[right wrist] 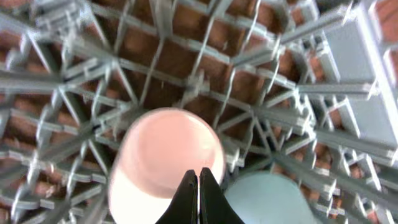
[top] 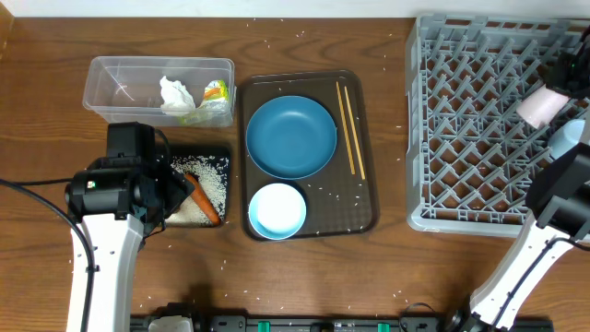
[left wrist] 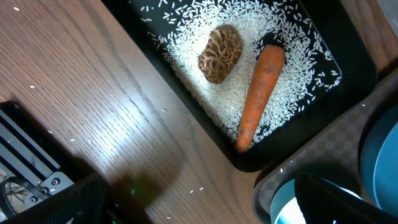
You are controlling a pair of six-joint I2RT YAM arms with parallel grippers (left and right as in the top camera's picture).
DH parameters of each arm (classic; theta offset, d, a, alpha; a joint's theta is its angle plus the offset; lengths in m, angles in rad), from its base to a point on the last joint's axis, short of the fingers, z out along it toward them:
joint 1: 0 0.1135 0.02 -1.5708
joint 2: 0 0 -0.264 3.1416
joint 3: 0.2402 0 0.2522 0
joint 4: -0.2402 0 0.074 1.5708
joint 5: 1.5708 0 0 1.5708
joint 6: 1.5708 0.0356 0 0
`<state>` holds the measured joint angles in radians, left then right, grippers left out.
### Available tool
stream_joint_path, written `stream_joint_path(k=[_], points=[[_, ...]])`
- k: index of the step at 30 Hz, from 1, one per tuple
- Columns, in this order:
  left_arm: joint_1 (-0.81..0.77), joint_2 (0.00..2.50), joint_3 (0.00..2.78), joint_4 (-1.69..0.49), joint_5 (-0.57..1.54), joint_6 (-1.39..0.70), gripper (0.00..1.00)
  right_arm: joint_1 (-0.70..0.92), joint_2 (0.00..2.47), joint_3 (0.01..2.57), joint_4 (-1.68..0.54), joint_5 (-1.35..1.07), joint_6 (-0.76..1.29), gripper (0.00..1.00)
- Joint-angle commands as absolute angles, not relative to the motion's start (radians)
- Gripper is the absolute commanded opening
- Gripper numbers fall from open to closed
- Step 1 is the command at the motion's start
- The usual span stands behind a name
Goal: Sort waste into correct bins and load items into the dishwasher rack
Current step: 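Release the pink cup and lift the right gripper from the rack, then move the right gripper to the blue plate and grasp its rim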
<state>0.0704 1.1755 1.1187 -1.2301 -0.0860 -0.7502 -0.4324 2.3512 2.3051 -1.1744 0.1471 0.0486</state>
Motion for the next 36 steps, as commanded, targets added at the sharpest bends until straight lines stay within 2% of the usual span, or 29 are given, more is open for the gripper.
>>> stream_joint_path(k=[1, 10, 16, 18, 21, 24, 26, 27, 29, 30, 32, 36], points=[[0.074, 1.177, 1.118, -1.234, -0.106, -0.733, 0.98, -0.435, 2.350, 2.299, -1.223, 0.062, 0.067, 0.01], [0.074, 1.177, 1.118, -1.234, -0.106, -0.733, 0.98, -0.431, 2.228, 2.306, -1.296, -0.050, 0.134, 0.01], [0.074, 1.177, 1.118, -1.234, -0.105, -0.733, 0.98, -0.381, 2.043, 2.306, -1.295, -0.119, 0.134, 0.07], [0.074, 1.177, 1.118, -1.234, -0.106, -0.733, 0.98, -0.347, 1.985, 2.306, -1.295, -0.185, 0.134, 0.14], [0.074, 1.177, 1.118, -1.234, -0.106, -0.733, 0.98, -0.262, 1.924, 2.306, -1.307, -0.338, 0.134, 0.32], [0.074, 1.177, 1.118, -1.234, -0.105, -0.733, 0.98, -0.142, 1.904, 2.306, -1.346, -0.413, 0.134, 0.45], [0.074, 1.177, 1.118, -1.234, -0.106, -0.733, 0.98, -0.040, 1.907, 2.304, -1.379, -0.409, 0.133, 0.64], [0.074, 1.177, 1.118, -1.234, -0.105, -0.733, 0.98, -0.001, 1.912, 2.302, -1.385, -0.398, 0.133, 0.70], [0.074, 1.177, 1.118, -1.234, -0.106, -0.733, 0.98, 0.100, 1.927, 2.296, -1.388, -0.362, 0.133, 0.90], [0.074, 1.177, 1.118, -1.234, -0.106, -0.734, 0.98, 0.154, 1.939, 2.292, -1.385, -0.336, 0.134, 0.96], [0.074, 1.177, 1.118, -1.234, -0.106, -0.733, 0.98, 0.250, 1.975, 2.290, -1.384, -0.282, 0.134, 0.99], [0.074, 1.177, 1.118, -1.234, -0.106, -0.733, 0.98, 0.417, 2.080, 2.289, -1.383, -0.229, 0.175, 0.99]])
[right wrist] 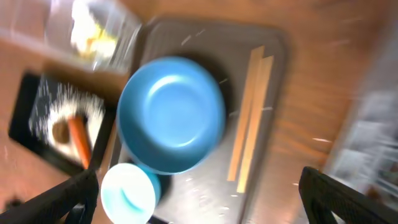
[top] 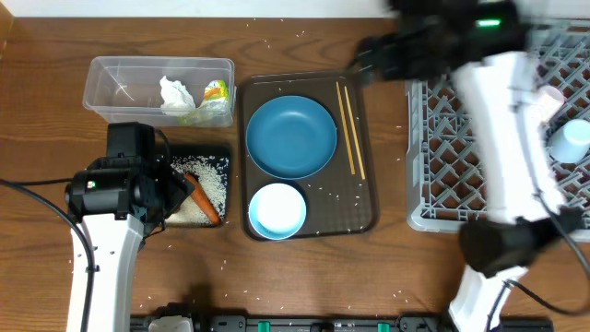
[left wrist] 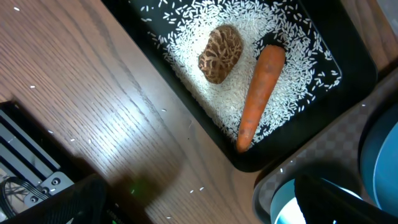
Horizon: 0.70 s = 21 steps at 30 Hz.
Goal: Sort waste into correct bins and load items into the dishwasher rack
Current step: 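Move the right gripper to the blue plate and grasp its rim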
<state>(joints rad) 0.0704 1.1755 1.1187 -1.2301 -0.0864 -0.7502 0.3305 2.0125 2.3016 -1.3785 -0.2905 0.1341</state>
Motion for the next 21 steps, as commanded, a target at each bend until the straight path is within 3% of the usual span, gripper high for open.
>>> stream_joint_path(k=[1, 6, 13, 18, 21], points=[[0.074, 1.177, 1.118, -1.234, -0.106, -0.733, 0.98, 0.447, 2.106, 2.290, -1.383, -0.213, 0.206, 0.99], [0.074, 1.177, 1.118, -1.234, -0.106, -0.733, 0.98, 0.583, 2.231, 2.290, -1.375, -0.187, 0.375, 0.99], [0.074, 1.177, 1.118, -1.234, -0.105, -0.733, 0.98, 0.776, 2.278, 2.290, -1.305, -0.176, 0.281, 0.99], [0.074, 1.177, 1.118, -1.234, -0.105, -0.733, 0.98, 0.879, 2.305, 2.289, -1.297, 0.092, 0.331, 0.99], [0.074, 1.177, 1.118, -1.234, -0.106, -0.733, 0.98, 0.908, 2.332, 2.289, -1.279, 0.191, 0.374, 0.91]])
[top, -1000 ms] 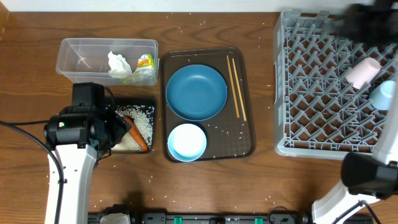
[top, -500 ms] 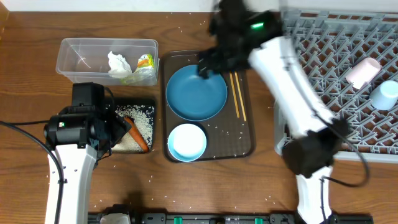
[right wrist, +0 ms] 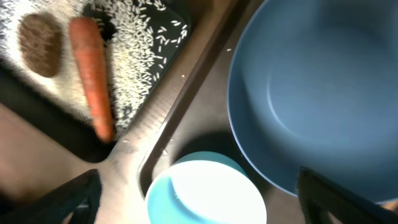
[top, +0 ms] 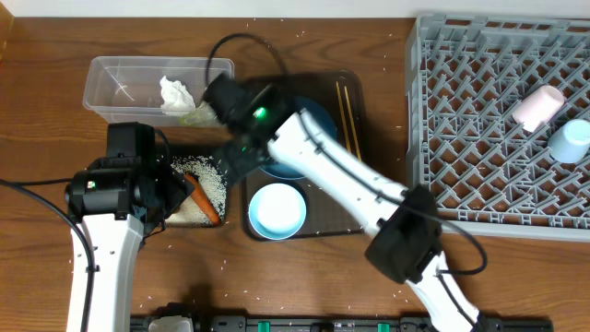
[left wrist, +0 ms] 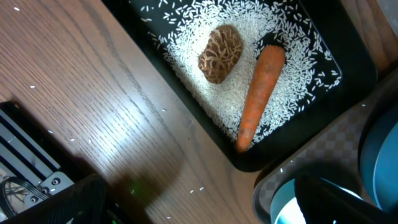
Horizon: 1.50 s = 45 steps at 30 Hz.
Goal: Sort waste into correct bins and load items into the dishwasher rack
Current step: 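Move the right gripper to the blue plate and grasp its rim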
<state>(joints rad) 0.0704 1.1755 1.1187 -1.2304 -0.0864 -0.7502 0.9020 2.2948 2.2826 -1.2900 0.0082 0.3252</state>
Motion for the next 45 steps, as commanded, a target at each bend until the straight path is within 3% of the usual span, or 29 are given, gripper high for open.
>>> stream_joint_path(k=[1, 5, 12, 21, 38, 42, 45], points=[[0.074, 1.177, 1.118, -1.234, -0.105, -0.733, 0.98, 0.911, 2.345, 2.289, -1.268, 0.192, 0.374, 0.90], [0.074, 1.177, 1.118, -1.234, -0.106, -0.733, 0.98, 0.894, 2.395, 2.289, -1.230, 0.188, 0.404, 0.79], [0.074, 1.177, 1.118, -1.234, -0.106, -0.733, 0.98, 0.852, 2.475, 2.289, -1.189, 0.087, 0.362, 0.71], [0.074, 1.177, 1.118, -1.234, -0.105, -0.733, 0.98, 0.849, 2.506, 2.289, -1.179, 0.103, 0.362, 0.39], [0.074, 1.177, 1.118, -1.234, -0.106, -0.733, 0.98, 0.863, 2.506, 2.186, -1.074, 0.102, 0.363, 0.38], [0.074, 1.177, 1.118, -1.234, -0.105, -0.733, 0.98, 0.862, 2.506, 2.170, -1.055, 0.105, 0.366, 0.34], [0.074, 1.177, 1.118, -1.234, -0.106, -0.733, 0.98, 0.862, 2.506, 2.170, -1.042, 0.105, 0.366, 0.23]])
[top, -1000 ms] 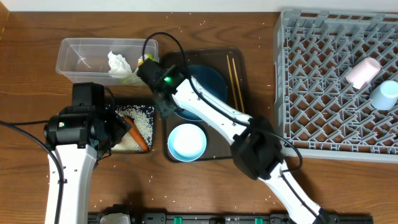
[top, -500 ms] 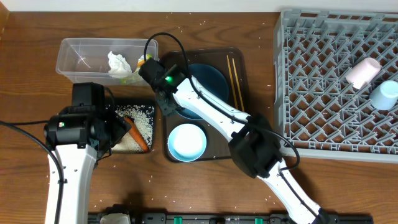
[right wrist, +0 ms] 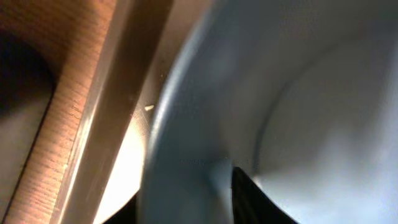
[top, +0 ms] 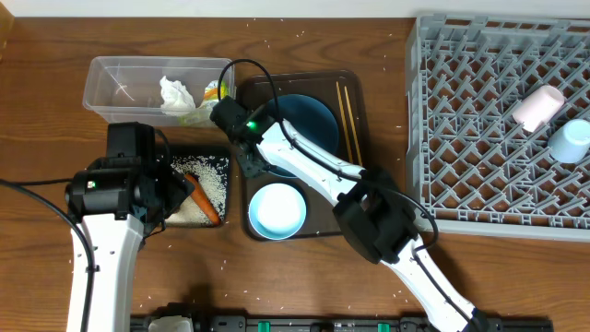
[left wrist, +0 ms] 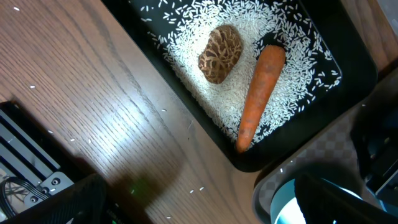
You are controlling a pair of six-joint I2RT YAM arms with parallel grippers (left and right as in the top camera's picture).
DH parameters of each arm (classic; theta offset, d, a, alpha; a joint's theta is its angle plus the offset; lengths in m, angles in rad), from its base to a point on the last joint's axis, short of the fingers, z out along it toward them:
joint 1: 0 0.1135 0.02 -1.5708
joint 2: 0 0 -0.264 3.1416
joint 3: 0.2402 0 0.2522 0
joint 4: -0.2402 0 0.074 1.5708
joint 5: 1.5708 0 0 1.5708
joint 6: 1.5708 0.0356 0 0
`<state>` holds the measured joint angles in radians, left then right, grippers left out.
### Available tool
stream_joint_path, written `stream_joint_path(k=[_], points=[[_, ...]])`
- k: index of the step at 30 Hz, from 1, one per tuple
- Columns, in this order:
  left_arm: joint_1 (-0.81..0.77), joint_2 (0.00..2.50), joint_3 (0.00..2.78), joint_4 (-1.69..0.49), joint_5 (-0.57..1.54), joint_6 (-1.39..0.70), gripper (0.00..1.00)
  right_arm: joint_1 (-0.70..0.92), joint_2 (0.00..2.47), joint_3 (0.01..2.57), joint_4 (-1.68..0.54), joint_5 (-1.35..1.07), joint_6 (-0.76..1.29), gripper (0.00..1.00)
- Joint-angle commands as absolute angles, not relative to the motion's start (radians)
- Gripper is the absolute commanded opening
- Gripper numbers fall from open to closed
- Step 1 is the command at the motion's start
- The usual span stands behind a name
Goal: Sort waste into correct bins and load items into the dishwasher rack
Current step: 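Move the right gripper to the blue plate and grasp its rim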
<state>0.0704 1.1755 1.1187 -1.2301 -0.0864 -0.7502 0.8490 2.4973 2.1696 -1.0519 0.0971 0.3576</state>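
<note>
A blue plate [top: 312,124] lies on the brown tray [top: 365,218], with a light blue bowl [top: 277,210] in front of it and two chopsticks [top: 350,129] to its right. My right gripper [top: 250,154] reaches across to the plate's left rim. In the right wrist view the plate [right wrist: 311,112] fills the frame and my right gripper [right wrist: 183,199] is shut on its rim, one finger on each side. My left gripper [left wrist: 199,208] hangs open beside the black tray [left wrist: 348,56], which holds rice, a carrot [left wrist: 258,99] and a mushroom [left wrist: 221,54].
The grey dishwasher rack [top: 479,120] stands at the right with a pink cup [top: 538,107] and a light blue cup [top: 570,140] in it. A clear bin [top: 124,88] holding crumpled waste sits at the back left. Rice grains lie scattered on the table.
My right gripper was open above the plate's left edge and the bowl. It is now down on the plate's left rim with its fingers closed on it. The left arm has not moved.
My right gripper was shut over the rack beside the pink cup. Then it was open high over the brown tray, then lower by the plate's left edge. Now it grips that rim. The left gripper stayed open by the black tray throughout.
</note>
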Motion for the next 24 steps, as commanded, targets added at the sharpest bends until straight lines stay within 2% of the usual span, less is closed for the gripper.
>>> stream_joint_path(k=[1, 2, 4, 12, 24], points=[[0.074, 1.177, 1.118, -1.234, -0.106, -0.733, 0.98, 0.862, 2.506, 2.171, -1.041, 0.105, 0.366, 0.17], [0.074, 1.177, 1.118, -1.234, -0.106, -0.733, 0.98, 0.862, 2.506, 2.172, -1.039, 0.105, 0.366, 0.09], [0.074, 1.177, 1.118, -1.234, -0.106, -0.733, 0.98, 0.862, 2.506, 2.173, -1.038, 0.105, 0.366, 0.01], [0.074, 1.177, 1.118, -1.234, -0.105, -0.733, 0.98, 0.842, 2.498, 2.221, -1.076, 0.100, 0.367, 0.01], [0.074, 1.177, 1.118, -1.234, -0.106, -0.733, 0.98, 0.640, 2.266, 2.307, -1.101, -0.220, 0.370, 0.01]])
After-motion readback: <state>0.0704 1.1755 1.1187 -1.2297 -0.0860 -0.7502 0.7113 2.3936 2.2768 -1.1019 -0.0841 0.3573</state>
